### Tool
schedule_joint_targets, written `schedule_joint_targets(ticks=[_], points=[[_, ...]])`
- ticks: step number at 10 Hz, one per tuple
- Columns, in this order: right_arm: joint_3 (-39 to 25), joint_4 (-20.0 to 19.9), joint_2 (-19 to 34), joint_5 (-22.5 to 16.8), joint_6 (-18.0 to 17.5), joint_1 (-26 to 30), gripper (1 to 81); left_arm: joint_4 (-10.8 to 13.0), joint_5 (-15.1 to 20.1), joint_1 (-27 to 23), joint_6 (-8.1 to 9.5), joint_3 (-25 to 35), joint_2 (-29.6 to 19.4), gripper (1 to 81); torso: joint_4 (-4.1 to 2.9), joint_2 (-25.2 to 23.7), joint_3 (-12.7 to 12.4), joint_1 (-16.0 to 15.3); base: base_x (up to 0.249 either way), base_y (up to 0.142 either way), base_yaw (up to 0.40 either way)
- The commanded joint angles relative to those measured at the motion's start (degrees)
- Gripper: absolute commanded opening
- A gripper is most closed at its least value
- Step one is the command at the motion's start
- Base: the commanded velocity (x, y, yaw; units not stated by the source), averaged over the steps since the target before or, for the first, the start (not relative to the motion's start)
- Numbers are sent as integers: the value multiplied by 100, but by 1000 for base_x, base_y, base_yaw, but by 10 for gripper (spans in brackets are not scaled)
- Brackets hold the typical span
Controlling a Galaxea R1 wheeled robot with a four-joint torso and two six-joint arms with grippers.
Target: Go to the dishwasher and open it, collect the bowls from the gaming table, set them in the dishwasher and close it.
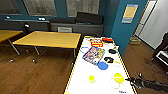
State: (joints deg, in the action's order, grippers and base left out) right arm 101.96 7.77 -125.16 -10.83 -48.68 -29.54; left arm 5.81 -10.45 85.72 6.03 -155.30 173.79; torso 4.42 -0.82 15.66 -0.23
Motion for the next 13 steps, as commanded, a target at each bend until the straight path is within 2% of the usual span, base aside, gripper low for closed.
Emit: schedule_joint_targets(ticks=[1,2,5,6,8,10,13], points=[[16,-12,322,-104,-28,936,811,-28,333,-69,-6,-18,-19,811,0,0,0,0,0,0,0],[16,-12,322,-104,-28,962,811,-28,333,-77,-6,-18,-19,811,0,0,313,0,0,0,0],[-2,-21,331,-104,-28,1015,811,-28,333,-95,-6,-18,-10,811,0,0,666,0,0,0,0],[16,-38,331,-104,-37,1032,811,-28,333,-95,-6,-18,-10,811,0,2,441,-2,0,0,0],[103,-82,331,-95,-54,1103,811,-28,333,-95,-6,-18,-10,811,0,7,564,-4,0,0,0],[296,-65,235,-95,-212,1138,811,-28,333,-95,-6,-18,-10,811,0,7,568,-4,0,0,0],[761,-73,-178,-95,-238,1103,811,-28,333,-95,-6,-27,-28,811,0,7,568,-4,0,0,0]])
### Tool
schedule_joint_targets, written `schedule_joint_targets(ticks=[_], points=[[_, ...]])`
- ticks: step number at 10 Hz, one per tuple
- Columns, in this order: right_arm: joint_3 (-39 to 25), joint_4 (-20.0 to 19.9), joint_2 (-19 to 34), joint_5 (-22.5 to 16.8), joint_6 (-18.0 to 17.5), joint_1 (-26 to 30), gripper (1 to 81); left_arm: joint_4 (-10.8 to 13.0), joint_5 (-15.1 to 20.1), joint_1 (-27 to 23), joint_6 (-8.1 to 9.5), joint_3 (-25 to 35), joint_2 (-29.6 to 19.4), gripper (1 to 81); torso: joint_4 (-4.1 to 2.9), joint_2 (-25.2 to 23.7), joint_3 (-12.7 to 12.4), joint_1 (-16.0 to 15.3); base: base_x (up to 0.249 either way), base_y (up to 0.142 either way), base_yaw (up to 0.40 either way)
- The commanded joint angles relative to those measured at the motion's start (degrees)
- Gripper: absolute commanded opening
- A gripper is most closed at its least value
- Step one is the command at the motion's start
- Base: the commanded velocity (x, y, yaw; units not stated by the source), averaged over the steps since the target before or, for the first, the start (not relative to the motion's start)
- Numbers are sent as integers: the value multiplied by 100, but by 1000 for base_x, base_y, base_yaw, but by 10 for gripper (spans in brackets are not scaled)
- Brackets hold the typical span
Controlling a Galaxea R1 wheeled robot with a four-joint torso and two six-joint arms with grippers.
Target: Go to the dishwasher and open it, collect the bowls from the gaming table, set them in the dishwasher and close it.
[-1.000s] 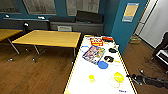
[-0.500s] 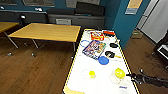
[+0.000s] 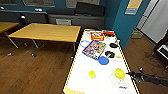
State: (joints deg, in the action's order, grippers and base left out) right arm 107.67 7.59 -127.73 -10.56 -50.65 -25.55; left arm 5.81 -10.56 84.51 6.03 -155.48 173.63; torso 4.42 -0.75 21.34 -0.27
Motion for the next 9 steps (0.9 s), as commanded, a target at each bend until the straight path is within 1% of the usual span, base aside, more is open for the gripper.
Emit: schedule_joint_targets(ticks=[1,3,4,5,7,9], points=[[306,-48,-1,-122,-182,704,811,-28,344,27,-6,-9,-12,811,0,0,0,0,0,0,0],[647,-47,-132,-52,-767,669,811,-28,344,27,-6,-9,-21,811,0,0,0,0,0,0,0],[763,-48,-176,-43,-999,660,811,-28,344,9,-6,-9,-12,811,0,2,0,0,0,0,0],[859,-39,-211,-43,-1147,669,811,-28,352,1,-6,-9,-12,811,0,2,0,0,0,0,0],[1001,-48,-282,-34,-1193,678,811,-28,413,-26,-6,-9,5,811,0,2,0,0,0,0,0],[1282,-48,-510,-34,-1193,661,811,-28,432,-35,-6,-9,-3,811,0,2,0,0,0,0,0]])
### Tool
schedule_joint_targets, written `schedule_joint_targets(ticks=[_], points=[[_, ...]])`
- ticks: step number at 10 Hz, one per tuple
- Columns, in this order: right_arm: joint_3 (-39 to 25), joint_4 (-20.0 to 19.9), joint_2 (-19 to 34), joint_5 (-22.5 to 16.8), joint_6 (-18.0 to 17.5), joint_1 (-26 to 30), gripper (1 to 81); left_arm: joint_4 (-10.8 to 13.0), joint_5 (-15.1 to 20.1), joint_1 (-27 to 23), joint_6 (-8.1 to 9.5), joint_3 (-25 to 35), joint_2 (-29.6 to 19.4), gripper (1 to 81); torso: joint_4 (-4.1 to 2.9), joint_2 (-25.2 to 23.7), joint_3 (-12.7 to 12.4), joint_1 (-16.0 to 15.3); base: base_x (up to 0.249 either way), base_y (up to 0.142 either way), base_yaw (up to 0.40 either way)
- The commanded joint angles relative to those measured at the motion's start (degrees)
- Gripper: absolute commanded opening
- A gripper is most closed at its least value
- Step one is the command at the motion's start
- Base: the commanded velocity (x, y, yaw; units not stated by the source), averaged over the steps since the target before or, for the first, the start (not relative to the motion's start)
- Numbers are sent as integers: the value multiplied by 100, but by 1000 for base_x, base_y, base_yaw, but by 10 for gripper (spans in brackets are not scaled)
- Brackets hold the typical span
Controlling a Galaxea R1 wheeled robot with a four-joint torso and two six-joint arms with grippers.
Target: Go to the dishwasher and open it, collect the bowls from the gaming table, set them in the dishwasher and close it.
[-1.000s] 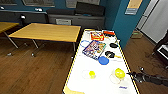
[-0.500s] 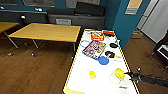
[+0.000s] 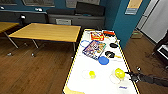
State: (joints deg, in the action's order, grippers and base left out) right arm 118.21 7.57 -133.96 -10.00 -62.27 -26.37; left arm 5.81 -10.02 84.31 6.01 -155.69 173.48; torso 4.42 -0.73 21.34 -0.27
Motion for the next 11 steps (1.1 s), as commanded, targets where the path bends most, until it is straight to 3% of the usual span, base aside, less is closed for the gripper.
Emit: schedule_joint_targets(ticks=[1,10,11], points=[[367,-45,-18,-90,-31,742,811,-28,378,-15,-3,12,2,811,0,0,0,0,0,0,0],[1291,-45,-1100,68,-180,681,811,-37,536,-15,5,-76,-42,811,0,0,2,0,0,0,0],[1370,-45,-1179,156,-303,637,10,-37,536,-15,5,-85,-42,811,0,0,2,0,0,0,0]])
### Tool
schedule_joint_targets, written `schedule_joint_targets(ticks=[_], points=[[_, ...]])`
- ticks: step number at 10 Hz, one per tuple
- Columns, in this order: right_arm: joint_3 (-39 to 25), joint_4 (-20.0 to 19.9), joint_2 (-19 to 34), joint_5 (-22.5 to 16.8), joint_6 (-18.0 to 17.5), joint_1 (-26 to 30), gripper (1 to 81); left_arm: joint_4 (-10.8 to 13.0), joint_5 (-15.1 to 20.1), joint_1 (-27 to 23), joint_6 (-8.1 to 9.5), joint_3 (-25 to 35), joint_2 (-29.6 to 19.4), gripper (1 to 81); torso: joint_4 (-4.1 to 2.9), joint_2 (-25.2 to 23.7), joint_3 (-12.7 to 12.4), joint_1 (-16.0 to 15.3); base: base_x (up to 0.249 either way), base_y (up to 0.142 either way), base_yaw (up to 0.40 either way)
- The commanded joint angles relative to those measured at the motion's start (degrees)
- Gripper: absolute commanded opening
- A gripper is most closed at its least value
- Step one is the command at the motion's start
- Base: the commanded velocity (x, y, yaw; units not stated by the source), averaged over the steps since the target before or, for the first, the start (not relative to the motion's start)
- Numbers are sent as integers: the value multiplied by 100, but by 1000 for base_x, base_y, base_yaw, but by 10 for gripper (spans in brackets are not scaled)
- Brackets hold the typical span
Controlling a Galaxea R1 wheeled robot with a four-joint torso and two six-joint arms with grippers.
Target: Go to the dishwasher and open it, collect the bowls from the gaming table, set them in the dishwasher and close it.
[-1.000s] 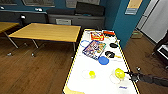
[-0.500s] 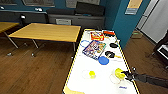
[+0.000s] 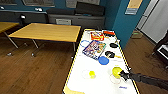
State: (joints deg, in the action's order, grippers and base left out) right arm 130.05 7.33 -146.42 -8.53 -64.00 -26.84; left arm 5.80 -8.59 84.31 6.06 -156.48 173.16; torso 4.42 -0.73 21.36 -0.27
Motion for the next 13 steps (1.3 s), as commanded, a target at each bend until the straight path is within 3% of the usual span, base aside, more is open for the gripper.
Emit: schedule_joint_targets(ticks=[1,3,4,7,8,9,10,11,12,13], points=[[213,-12,31,97,-227,623,10,-35,394,-15,1,-14,-9,811,0,0,0,0,0,0,0],[151,-21,128,273,-341,543,10,-35,455,-15,9,-14,-26,811,0,0,0,0,0,0,0],[-153,-30,476,256,-341,578,10,-35,481,-15,1,-14,-35,811,0,0,0,0,0,0,0],[-2236,76,2463,159,-307,877,10,0,473,-23,-8,-6,79,811,0,0,0,-2,0,0,0],[-2929,188,3146,-119,-262,964,10,26,473,-50,-8,3,123,811,0,0,0,0,0,0,0],[-3662,571,3776,-523,-245,1027,10,44,473,-50,-8,3,150,811,0,0,0,0,0,0,0],[-4148,922,4104,-656,-202,1018,10,36,473,-59,-8,3,167,811,0,0,0,0,0,0,0],[-4810,1443,4468,-1111,-113,992,10,-9,473,-59,1,21,123,811,0,0,0,0,0,0,0],[-5219,1570,4681,-1476,-60,940,10,-9,482,-50,1,47,141,811,0,0,0,0,0,0,0],[-5690,1518,4917,-1790,368,869,10,-18,490,-50,1,56,149,811,0,0,0,0,0,0,0]])
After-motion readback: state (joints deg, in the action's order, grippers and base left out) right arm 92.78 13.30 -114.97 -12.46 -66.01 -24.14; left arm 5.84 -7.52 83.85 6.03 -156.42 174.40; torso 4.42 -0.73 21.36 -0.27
